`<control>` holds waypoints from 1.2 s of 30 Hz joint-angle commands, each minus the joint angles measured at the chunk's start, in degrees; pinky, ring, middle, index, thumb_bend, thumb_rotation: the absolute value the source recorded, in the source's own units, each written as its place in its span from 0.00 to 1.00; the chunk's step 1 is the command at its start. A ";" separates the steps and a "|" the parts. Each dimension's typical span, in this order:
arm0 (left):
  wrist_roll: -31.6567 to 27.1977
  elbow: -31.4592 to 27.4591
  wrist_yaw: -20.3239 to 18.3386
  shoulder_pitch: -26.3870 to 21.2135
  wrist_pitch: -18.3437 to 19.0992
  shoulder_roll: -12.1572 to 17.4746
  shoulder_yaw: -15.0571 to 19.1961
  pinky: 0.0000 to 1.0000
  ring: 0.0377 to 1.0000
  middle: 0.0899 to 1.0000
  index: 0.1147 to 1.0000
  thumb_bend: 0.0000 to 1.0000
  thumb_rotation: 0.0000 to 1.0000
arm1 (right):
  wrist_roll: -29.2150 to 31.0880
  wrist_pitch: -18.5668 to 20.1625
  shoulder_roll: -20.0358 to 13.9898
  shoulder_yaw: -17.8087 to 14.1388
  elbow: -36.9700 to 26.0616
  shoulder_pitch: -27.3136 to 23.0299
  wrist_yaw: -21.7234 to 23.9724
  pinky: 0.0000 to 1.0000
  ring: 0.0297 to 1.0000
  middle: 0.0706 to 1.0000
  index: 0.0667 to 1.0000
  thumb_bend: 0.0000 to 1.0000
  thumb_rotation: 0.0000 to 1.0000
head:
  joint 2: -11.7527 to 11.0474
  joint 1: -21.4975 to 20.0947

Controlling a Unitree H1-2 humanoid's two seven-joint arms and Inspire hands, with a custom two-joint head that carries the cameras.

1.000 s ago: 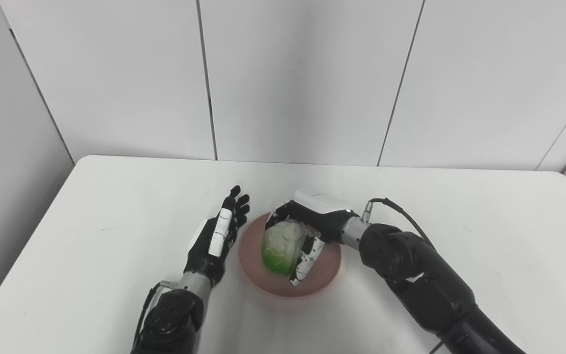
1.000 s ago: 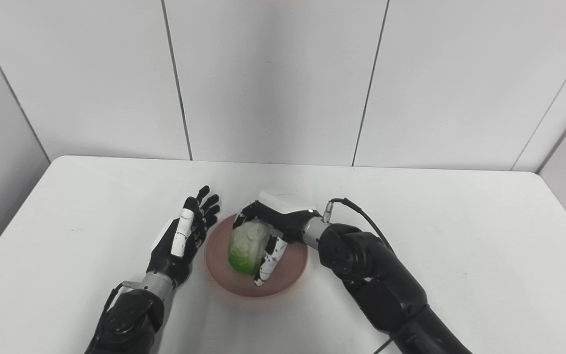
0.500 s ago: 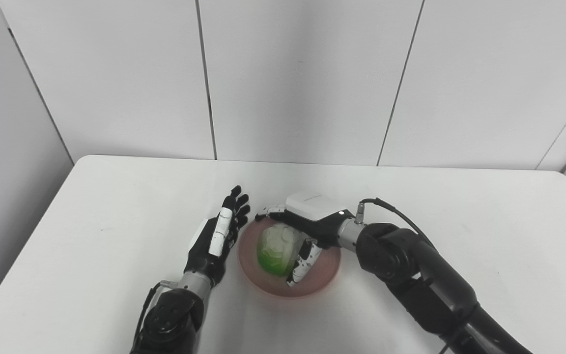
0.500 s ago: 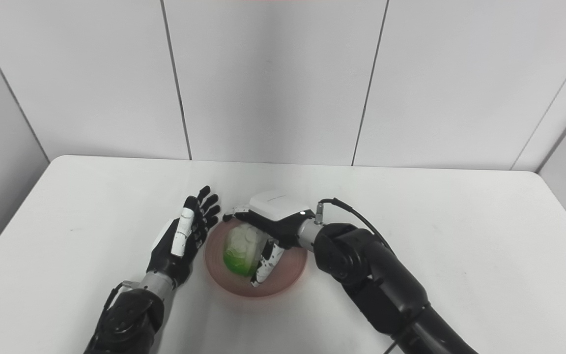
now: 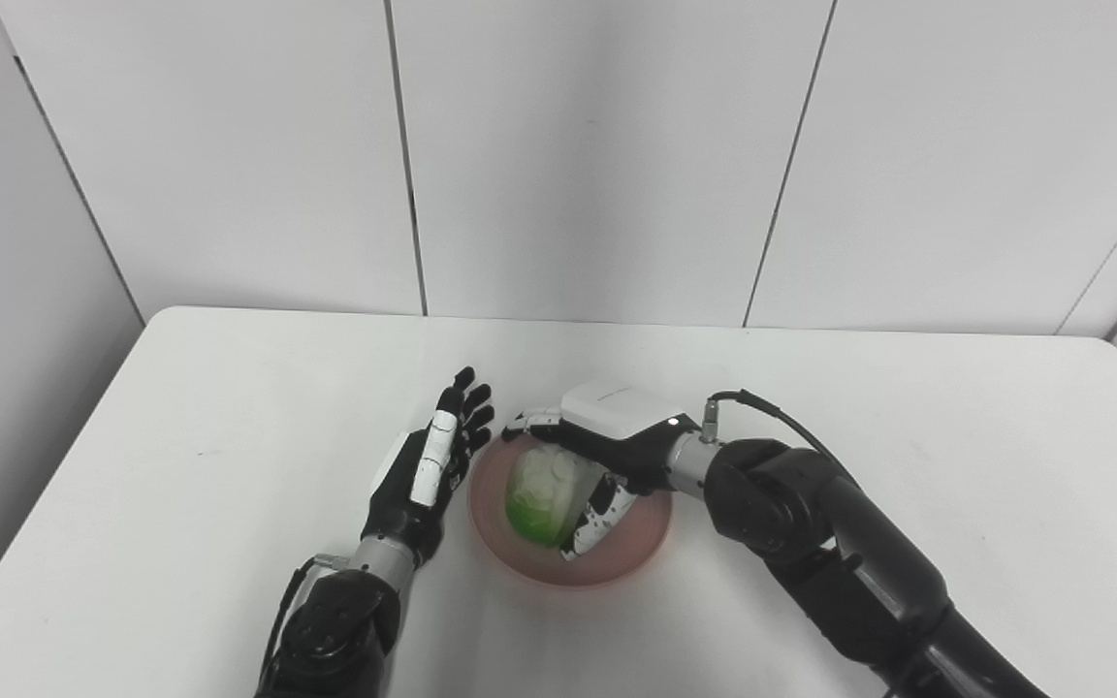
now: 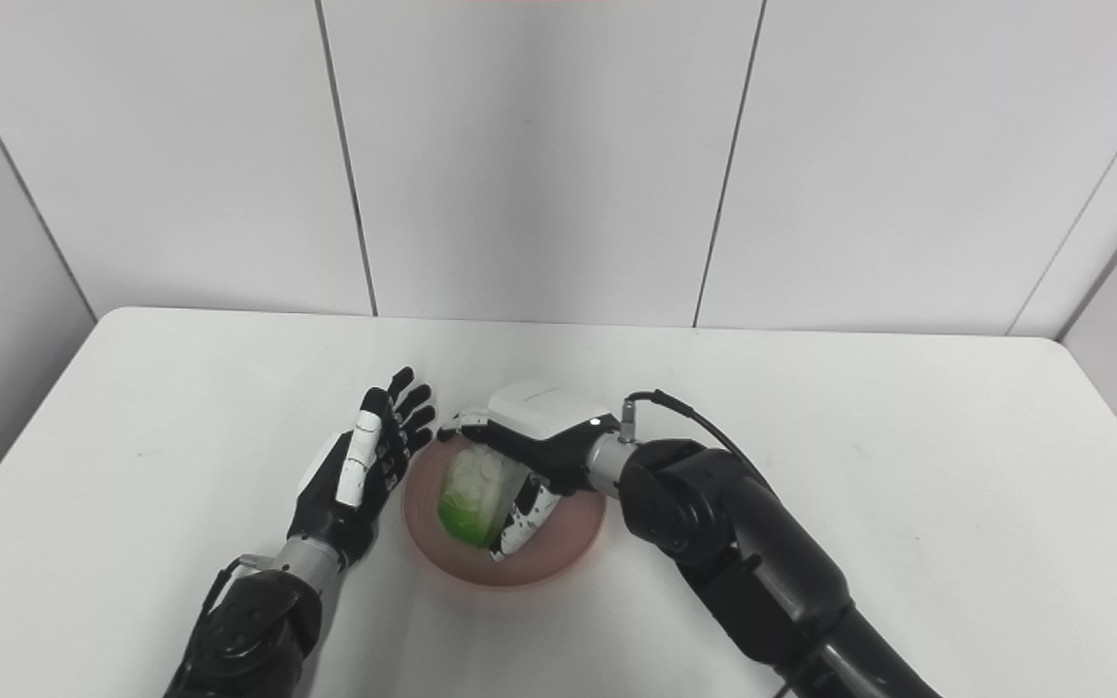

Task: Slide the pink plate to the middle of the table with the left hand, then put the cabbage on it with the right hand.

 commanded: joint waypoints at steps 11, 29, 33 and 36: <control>-0.34 2.44 -3.40 2.54 3.91 -0.90 -1.52 0.94 0.98 0.99 1.00 0.81 1.00 | 6.48 5.05 -0.80 -7.20 -5.67 -4.87 3.74 0.73 0.87 0.91 0.94 1.00 0.31 | -0.20 -0.29; -0.70 5.02 -4.03 1.68 3.31 -0.41 -0.40 0.99 0.97 0.98 1.00 0.85 1.00 | 14.30 8.32 -0.50 -19.08 -4.97 2.42 -6.50 0.88 0.98 1.00 1.00 0.99 0.88 | -0.63 -1.16; -0.78 4.96 -3.88 1.86 2.88 -0.44 0.15 1.00 0.98 0.99 1.00 0.85 1.00 | 18.99 8.79 2.60 -24.11 -4.61 7.94 -12.20 0.94 1.00 1.00 1.00 0.85 0.99 | -0.45 -1.09; -0.49 4.20 -3.10 2.24 2.19 -0.81 0.62 1.00 0.99 1.00 1.00 0.83 1.00 | 25.20 6.44 6.41 -28.49 -2.13 10.98 -16.57 0.97 1.00 1.00 1.00 0.79 1.00 | -0.48 -0.90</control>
